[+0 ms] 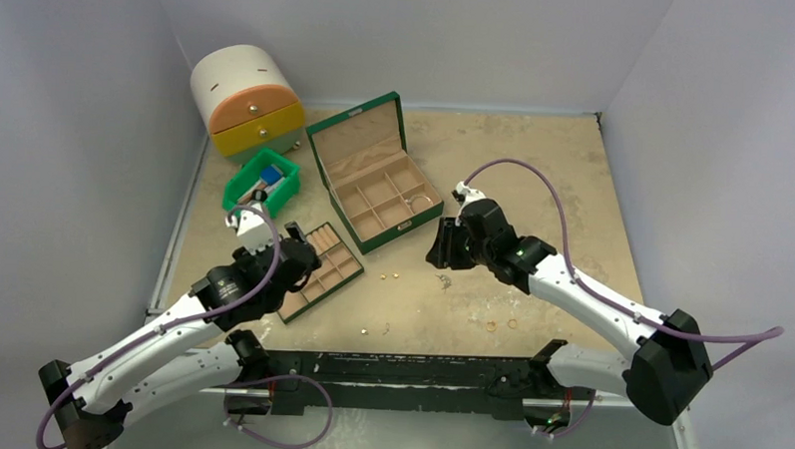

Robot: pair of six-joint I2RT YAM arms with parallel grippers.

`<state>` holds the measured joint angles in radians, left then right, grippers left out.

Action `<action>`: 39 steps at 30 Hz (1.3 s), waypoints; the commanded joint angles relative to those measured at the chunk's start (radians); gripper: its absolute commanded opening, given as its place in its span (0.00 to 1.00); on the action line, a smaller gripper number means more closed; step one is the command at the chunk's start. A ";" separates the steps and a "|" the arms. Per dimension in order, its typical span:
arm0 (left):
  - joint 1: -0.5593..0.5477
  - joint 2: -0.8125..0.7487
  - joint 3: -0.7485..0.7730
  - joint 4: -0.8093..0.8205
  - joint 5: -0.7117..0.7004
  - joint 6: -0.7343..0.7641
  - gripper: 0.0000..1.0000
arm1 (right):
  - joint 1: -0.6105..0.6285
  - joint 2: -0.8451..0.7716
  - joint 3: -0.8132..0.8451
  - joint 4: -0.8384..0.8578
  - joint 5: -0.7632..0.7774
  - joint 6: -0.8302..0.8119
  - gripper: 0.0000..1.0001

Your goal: Organize the mixed jewelry

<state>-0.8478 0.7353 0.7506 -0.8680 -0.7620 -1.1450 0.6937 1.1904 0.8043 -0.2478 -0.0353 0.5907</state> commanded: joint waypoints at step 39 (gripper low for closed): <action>0.315 0.346 -0.256 0.305 0.236 0.074 0.36 | 0.005 -0.142 -0.070 -0.035 0.074 -0.054 0.46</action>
<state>-0.5430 1.0851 0.4911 -0.5838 -0.5014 -1.0939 0.6937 1.0573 0.7288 -0.2874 0.0174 0.5461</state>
